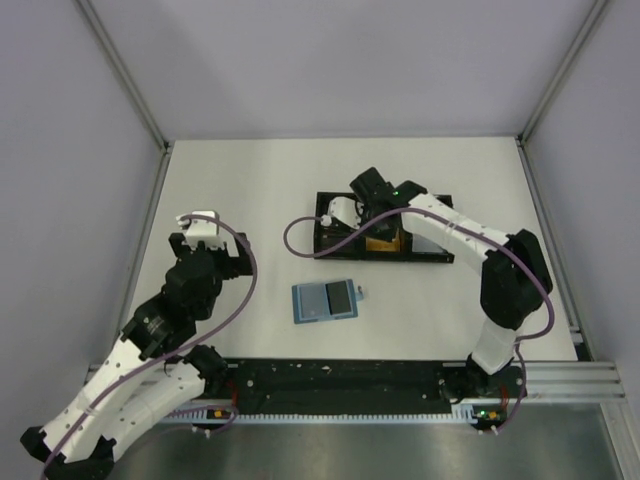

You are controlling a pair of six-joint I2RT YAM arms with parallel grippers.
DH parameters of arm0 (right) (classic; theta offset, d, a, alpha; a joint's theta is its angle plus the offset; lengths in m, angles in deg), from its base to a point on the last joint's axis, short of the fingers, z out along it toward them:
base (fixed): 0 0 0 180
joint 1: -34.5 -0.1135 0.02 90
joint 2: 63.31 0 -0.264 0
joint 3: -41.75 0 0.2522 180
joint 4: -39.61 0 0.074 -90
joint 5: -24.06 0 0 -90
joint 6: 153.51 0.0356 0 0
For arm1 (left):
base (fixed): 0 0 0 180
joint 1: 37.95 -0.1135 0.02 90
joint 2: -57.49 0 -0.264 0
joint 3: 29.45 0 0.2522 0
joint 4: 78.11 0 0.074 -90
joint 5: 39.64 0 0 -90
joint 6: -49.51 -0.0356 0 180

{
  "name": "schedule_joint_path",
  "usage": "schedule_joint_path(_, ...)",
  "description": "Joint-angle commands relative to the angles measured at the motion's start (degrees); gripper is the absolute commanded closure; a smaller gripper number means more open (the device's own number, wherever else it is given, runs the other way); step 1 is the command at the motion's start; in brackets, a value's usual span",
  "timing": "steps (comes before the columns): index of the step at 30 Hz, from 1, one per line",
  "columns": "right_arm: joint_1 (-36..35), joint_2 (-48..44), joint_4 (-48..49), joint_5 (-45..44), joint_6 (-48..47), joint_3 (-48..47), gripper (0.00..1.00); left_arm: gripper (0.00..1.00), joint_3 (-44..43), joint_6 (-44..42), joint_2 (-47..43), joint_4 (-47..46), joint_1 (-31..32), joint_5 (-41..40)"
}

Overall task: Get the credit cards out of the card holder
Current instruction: Place the credit card in the storage box.

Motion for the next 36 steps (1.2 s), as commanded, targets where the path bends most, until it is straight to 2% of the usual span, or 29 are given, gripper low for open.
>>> schedule_joint_path(1,1.76,1.7,-1.04,-0.85,-6.86,-3.48,1.0,0.01,0.06,-1.11,-0.3,-3.32,-0.32,-2.96)
schedule_joint_path(12,3.43,-0.49,-1.82,0.46,-7.83,-1.02,1.0,0.01,0.24,-1.02,0.76,-3.41,-0.84,-1.73)
schedule_joint_path(36,3.43,6.18,-4.9,1.26,-9.06,-2.43,1.0,0.01,0.41,-1.02,2.25,-3.93,-2.07,0.99)
